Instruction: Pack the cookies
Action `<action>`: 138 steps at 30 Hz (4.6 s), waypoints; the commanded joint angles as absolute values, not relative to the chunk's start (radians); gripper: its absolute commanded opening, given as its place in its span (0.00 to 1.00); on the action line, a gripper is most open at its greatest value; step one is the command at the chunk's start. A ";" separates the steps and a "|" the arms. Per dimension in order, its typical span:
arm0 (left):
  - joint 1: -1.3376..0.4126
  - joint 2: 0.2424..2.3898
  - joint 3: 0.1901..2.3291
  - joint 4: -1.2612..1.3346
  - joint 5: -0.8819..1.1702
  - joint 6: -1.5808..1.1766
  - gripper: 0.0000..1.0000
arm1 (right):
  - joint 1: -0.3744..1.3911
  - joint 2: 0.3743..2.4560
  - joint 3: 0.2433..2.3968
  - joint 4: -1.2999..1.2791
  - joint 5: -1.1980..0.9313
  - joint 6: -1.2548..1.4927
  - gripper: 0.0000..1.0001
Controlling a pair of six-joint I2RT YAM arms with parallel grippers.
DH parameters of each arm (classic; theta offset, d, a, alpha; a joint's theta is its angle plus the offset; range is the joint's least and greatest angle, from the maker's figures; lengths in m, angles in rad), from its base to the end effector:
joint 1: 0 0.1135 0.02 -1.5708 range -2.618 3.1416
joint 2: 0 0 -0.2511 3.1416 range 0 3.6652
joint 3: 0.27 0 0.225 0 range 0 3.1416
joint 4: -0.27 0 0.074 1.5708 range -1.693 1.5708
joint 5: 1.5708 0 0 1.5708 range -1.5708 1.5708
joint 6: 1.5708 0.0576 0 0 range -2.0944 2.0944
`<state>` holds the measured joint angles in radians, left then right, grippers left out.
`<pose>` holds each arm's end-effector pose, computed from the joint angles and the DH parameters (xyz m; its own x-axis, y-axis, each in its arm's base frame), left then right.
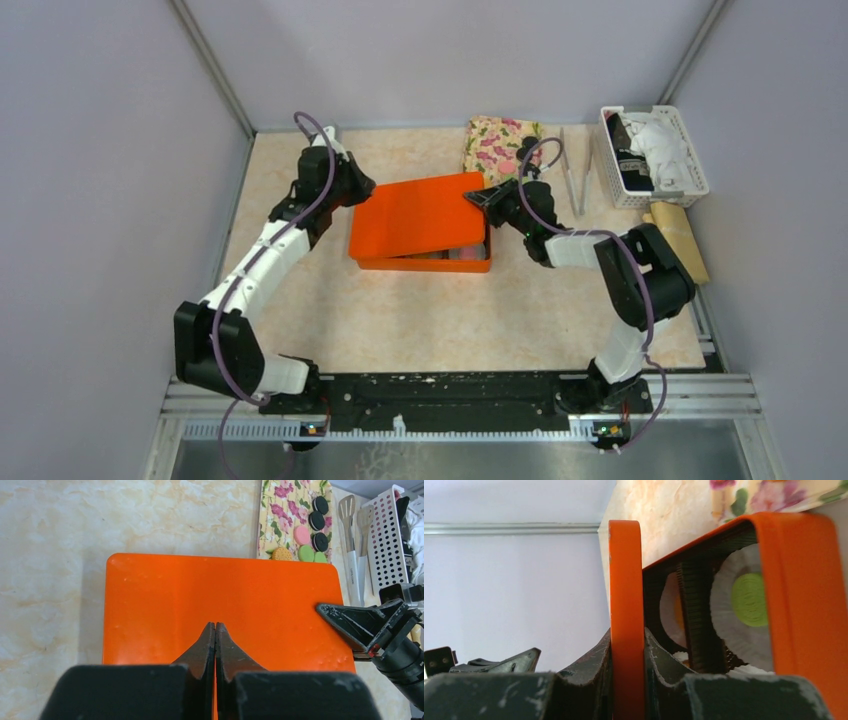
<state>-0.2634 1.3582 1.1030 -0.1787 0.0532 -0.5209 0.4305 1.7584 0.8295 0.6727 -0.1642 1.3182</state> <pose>0.2998 -0.0840 0.3070 -0.5047 -0.3786 -0.7759 0.0639 0.8798 -0.4709 0.3335 0.1635 0.1893 -0.5953 0.7778 -0.2017 0.0842 0.3100 0.9470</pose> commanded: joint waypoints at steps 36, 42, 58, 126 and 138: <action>-0.302 1.578 0.749 0.297 0.318 -0.550 0.00 | 0.341 1.746 0.776 0.508 -0.093 1.216 0.22; -0.305 1.607 0.750 0.318 0.343 -0.556 0.00 | 0.339 1.726 0.777 0.510 -0.091 1.219 0.55; -0.311 1.652 0.740 0.358 0.377 -0.568 0.00 | 0.338 1.571 0.881 0.200 0.053 1.099 0.72; -0.163 1.378 0.920 -0.401 -0.430 -0.870 0.00 | 0.317 1.783 1.035 -0.110 -0.018 0.838 0.00; -0.118 1.594 0.895 -0.034 -0.149 -0.722 0.00 | 0.316 1.810 1.048 -0.107 -0.038 0.836 0.00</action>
<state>-0.1139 1.5166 0.8867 -0.2424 -0.3054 -0.8089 0.3183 1.8008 1.0153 -0.1196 -0.0322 0.8543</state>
